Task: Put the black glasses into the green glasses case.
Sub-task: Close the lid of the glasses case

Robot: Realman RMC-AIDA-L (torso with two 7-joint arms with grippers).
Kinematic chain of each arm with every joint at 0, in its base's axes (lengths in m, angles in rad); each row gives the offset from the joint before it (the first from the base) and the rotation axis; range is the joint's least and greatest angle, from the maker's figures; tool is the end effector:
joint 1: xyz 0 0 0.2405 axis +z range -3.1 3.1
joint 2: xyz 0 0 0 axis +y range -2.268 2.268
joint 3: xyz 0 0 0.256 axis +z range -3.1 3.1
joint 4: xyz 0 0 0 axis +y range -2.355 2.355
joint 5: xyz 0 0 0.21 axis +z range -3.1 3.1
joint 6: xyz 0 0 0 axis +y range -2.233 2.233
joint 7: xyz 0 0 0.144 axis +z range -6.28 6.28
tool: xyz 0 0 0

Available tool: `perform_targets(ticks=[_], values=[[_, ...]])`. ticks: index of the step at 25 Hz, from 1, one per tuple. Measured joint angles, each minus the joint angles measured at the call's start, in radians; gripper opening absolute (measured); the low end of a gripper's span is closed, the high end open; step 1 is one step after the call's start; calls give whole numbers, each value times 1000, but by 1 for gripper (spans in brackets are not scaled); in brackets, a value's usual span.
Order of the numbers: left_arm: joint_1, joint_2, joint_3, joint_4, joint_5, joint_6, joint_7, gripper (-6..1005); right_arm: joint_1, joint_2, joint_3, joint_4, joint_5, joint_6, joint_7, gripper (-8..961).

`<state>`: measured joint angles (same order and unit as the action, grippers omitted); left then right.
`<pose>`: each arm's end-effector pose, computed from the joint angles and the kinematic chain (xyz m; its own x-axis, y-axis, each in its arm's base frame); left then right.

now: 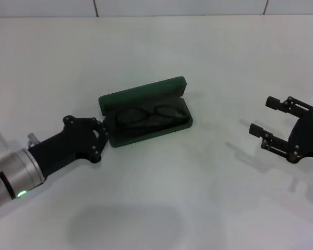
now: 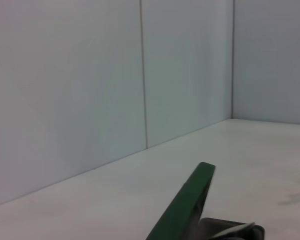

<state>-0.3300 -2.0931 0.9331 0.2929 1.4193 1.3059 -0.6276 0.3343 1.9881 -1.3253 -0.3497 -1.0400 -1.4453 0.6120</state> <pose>-0.3227 0.2748 -0.0509 0.8199 0.1017 0.5634 0.4365 -0.7477 -0.5004 0.2962 0.2846 -0.0168 0.7826 0.0816 -0.6172 -0.2936 -0.8258 -0.4815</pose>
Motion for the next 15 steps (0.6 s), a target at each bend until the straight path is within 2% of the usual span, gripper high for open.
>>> perform_targets(ticks=[15], values=[[14,-1,1,0,-18,-23,3,71,-8,1,-6,0,0,-14,0,656]])
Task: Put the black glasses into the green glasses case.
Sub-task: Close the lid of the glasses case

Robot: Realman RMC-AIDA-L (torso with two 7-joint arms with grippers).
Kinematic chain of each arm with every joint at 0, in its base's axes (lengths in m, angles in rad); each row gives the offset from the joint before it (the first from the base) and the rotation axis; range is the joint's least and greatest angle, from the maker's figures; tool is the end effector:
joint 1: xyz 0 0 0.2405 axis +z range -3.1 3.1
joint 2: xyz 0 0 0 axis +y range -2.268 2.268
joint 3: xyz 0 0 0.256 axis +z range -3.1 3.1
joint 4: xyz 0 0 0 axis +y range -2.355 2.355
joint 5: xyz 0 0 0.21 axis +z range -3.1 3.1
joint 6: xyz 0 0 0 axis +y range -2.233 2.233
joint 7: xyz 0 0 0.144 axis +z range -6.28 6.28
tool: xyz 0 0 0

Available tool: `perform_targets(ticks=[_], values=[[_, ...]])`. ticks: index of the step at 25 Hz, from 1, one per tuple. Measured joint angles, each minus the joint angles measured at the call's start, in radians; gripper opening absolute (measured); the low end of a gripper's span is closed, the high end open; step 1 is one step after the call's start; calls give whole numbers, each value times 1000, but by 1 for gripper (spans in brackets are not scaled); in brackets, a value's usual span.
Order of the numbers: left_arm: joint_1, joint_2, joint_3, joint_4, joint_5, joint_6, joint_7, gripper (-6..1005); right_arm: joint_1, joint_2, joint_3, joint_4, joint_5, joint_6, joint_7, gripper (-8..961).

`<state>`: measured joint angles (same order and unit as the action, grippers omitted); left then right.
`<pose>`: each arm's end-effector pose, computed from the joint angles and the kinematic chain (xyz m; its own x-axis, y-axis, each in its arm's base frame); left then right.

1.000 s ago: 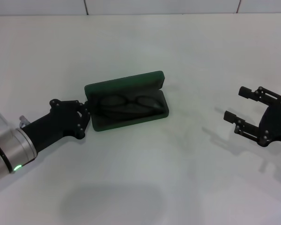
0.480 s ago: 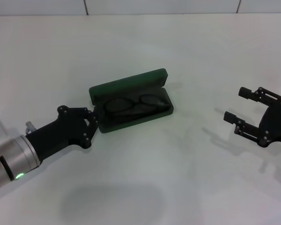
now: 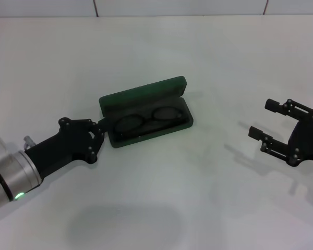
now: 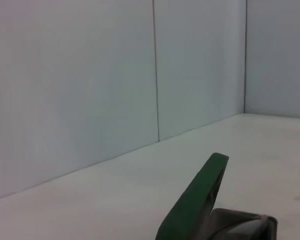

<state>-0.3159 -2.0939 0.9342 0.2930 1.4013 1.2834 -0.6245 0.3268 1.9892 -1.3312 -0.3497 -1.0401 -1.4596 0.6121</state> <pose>-0.3289 0.2728 -0.0500 0.8203 0.1201 0.5592 0.4578 -0.7239 -0.5161 0.2962 0.2805 -0.0177 0.7770 0.0806 -0.6244 -0.2930 -0.8315 -0.4720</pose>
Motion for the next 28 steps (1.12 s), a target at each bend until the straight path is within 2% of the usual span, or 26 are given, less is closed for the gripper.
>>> perform_targets(ticks=[5,7,9,13,20,28], values=[[19,6,-5,9,-6,100,-39,71,-8,0,4,0,0,-1,0,656],[25,12,-20,14,-6,146,-117,72,-11,0,4,0,0,0,0,656],[28,19,-29,32,14,162,-269,72,-13,0,4,1,0,4,0,656],[8,33,-28,54,105,105,-465,72,-13,-1,2,11,0,1,0,656],[-37,16,-29,55,134,-18,-438,73,-9,3,-7,14,-41,-1,0,656],[-75,19,-24,50,136,-68,-443,75,-5,21,-20,15,-99,7,7,654]])
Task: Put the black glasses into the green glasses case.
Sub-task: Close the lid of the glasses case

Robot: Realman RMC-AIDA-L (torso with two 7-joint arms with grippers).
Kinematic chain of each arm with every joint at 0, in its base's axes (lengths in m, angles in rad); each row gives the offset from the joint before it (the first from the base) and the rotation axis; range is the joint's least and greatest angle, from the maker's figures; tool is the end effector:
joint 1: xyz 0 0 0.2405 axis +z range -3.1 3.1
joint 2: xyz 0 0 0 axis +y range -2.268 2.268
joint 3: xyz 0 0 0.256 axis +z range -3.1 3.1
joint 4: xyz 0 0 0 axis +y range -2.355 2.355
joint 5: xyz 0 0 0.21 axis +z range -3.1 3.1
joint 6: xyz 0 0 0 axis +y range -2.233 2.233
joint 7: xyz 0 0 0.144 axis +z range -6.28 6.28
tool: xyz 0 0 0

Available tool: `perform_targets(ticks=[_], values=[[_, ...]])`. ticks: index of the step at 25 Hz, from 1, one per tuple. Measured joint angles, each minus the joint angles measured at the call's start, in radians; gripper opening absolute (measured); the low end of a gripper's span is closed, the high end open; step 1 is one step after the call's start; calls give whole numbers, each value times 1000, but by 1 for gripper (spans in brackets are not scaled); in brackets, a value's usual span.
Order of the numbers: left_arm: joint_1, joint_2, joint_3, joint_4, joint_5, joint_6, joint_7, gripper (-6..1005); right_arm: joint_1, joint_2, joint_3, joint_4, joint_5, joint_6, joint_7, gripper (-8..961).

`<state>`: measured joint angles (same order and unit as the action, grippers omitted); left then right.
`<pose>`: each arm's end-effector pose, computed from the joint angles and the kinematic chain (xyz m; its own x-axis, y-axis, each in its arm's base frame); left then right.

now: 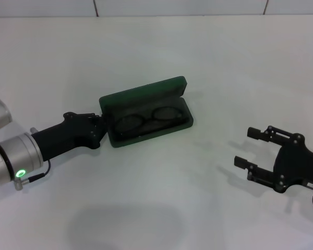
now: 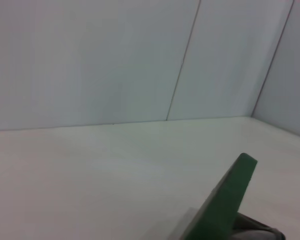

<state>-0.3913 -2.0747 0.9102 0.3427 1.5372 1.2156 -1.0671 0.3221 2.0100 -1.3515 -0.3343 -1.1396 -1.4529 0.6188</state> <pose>-0.3227 0.3010 -0.0447 0.6843 0.3884 0.6172 0.6660 -0.6775 -0.3121 0.2979 0.2639 -0.0402 0.8037 0.0258 -0.5945 -0.2624 -0.8813 -0.3930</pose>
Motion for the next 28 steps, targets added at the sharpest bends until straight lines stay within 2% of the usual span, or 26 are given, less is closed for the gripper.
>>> perform_targets(ticks=[14,20,28], values=[[-8,5,-3,4,-1,-43,3,77,4,3,0,10,-5,0,1,653],[-27,5,-9,15,-9,-73,4,78,5,4,0,9,-5,1,1,653],[-69,5,-59,18,-10,-126,28,79,5,4,0,9,-5,-2,2,653]])
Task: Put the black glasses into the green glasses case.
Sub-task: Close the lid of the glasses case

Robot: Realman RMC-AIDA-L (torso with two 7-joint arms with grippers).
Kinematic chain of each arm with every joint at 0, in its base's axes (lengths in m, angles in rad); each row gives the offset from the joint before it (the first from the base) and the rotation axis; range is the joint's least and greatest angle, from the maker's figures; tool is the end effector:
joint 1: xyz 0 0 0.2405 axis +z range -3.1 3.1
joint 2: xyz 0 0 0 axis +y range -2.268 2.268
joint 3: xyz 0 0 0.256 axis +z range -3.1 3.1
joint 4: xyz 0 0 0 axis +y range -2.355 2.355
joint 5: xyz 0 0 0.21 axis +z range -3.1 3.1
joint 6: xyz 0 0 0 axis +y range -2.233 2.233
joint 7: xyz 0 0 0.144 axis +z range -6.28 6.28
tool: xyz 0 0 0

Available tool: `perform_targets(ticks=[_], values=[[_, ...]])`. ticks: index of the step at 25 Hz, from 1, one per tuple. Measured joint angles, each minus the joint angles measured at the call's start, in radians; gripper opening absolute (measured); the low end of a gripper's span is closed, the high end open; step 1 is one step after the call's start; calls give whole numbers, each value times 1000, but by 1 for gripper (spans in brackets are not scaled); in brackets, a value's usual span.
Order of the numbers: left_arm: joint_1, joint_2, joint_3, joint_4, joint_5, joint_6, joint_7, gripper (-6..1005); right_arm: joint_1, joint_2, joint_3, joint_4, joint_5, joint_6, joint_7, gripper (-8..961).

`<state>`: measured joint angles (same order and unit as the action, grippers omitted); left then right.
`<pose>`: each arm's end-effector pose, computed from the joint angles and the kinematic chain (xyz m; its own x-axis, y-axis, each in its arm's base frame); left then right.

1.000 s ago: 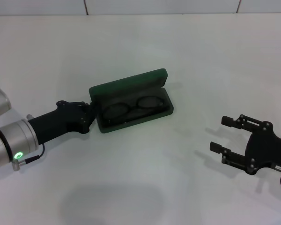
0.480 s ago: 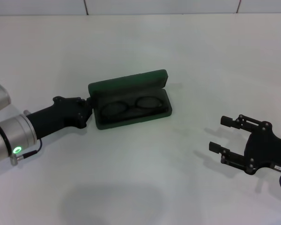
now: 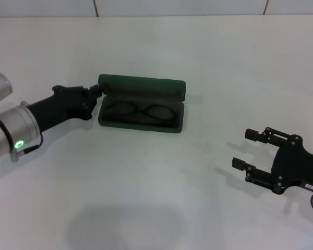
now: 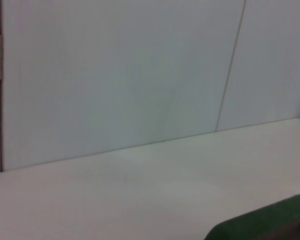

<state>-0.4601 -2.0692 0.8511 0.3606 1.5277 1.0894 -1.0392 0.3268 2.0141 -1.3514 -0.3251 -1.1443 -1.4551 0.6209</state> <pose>-0.3200 0.3386 -0.0294 0.7280 0.3356 0.5978 0.6478 -0.6221 -0.4397 0.2970 0.2630 -0.0429 0.8011 0.0179 -0.5983 -0.2658 -0.8850 -0.3824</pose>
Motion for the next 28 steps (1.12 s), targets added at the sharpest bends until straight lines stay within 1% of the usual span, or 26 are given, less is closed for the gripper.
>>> perform_targets(ticks=[6,10,12,14,15,16,18,19,22,24,28], values=[[-22,-3,-8,5,-2,-36,1,80,-1,0,0,2,0,-2,0,653],[-20,-5,-11,10,-17,-46,-11,80,-1,0,0,3,1,-3,0,653],[-11,-2,-11,12,-26,-43,-49,80,-2,0,2,3,3,-3,0,653],[5,7,-8,27,-22,-27,-131,81,-4,0,6,3,4,-3,0,654],[25,13,-3,56,-9,0,-218,81,-4,0,7,3,5,-4,0,654],[35,16,-2,70,-6,13,-245,81,-4,0,8,3,6,-4,0,654],[79,14,-1,132,2,67,-326,81,-4,0,10,3,7,-1,0,654],[97,11,-2,165,3,92,-353,81,-5,0,10,3,8,1,0,654],[141,-12,9,308,34,139,-473,82,-4,0,11,4,8,2,-2,654],[150,-19,38,396,64,145,-574,82,0,0,11,9,8,4,-3,654],[137,-19,131,560,87,116,-742,83,9,0,11,14,8,7,-4,654]])
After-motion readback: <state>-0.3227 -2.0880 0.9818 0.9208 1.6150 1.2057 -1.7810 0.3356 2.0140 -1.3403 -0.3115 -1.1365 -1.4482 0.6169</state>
